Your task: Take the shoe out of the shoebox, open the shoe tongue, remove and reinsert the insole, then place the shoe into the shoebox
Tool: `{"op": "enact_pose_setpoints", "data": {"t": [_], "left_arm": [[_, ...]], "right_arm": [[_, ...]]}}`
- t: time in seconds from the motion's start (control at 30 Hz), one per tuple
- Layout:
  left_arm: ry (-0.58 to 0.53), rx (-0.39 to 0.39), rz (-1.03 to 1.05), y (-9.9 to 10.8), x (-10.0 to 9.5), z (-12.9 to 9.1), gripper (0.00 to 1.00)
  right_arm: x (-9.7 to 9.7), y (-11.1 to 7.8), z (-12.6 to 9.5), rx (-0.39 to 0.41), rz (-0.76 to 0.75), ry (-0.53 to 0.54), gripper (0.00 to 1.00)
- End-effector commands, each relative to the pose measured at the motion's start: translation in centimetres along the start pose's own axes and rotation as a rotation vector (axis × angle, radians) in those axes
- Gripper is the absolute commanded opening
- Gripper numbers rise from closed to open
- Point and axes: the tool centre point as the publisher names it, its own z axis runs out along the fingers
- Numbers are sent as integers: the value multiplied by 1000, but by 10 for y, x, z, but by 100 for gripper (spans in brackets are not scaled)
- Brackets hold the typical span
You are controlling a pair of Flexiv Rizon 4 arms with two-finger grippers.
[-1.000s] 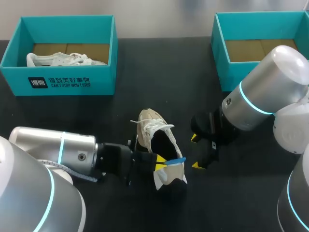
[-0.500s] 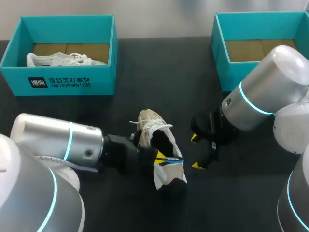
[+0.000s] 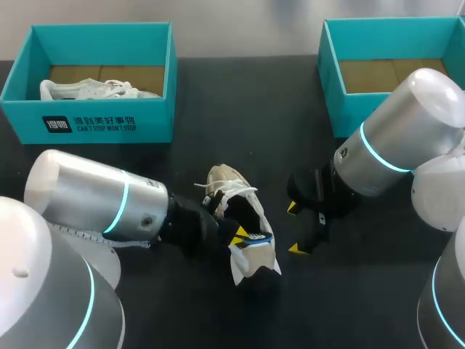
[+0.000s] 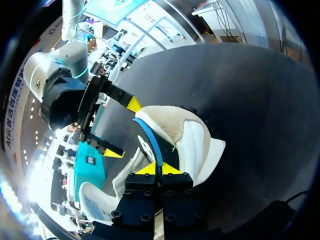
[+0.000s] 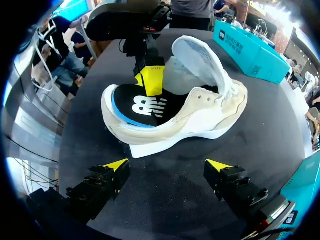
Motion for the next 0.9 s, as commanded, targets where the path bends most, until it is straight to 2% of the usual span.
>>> {"op": "enact_pose_setpoints", "data": {"t": [0.03, 0.1, 0.3, 0.33, 0.37, 0.4, 0.47, 0.63, 0.7, 0.9], "left_arm": [[78, -44, 15, 7, -2, 1, 0], [98, -80, 43, 10, -2, 3, 0], [109, -89, 36, 14, -3, 5, 0], [106, -78, 29, 13, -3, 4, 11], [105, -70, 25, 12, -3, 3, 33], [98, -56, 17, 10, -4, 2, 42], [91, -41, 9, 6, -5, 0, 45], [55, 14, -31, 0, -10, -10, 46], [54, 13, -33, -2, -12, -15, 46], [31, 92, -104, -7, -17, -26, 45]], "right_arm": [[1, 0, 0, 1, 0, -2, 100], [1, 0, 0, 1, 0, -2, 100], [1, 0, 0, 1, 0, -2, 100], [1, 0, 0, 1, 0, -2, 100], [1, 0, 0, 1, 0, -2, 100], [1, 0, 0, 1, 0, -2, 100], [1, 0, 0, 1, 0, -2, 100], [1, 0, 0, 1, 0, -2, 100], [1, 0, 0, 1, 0, -2, 100], [1, 0, 0, 1, 0, -2, 100]]}}
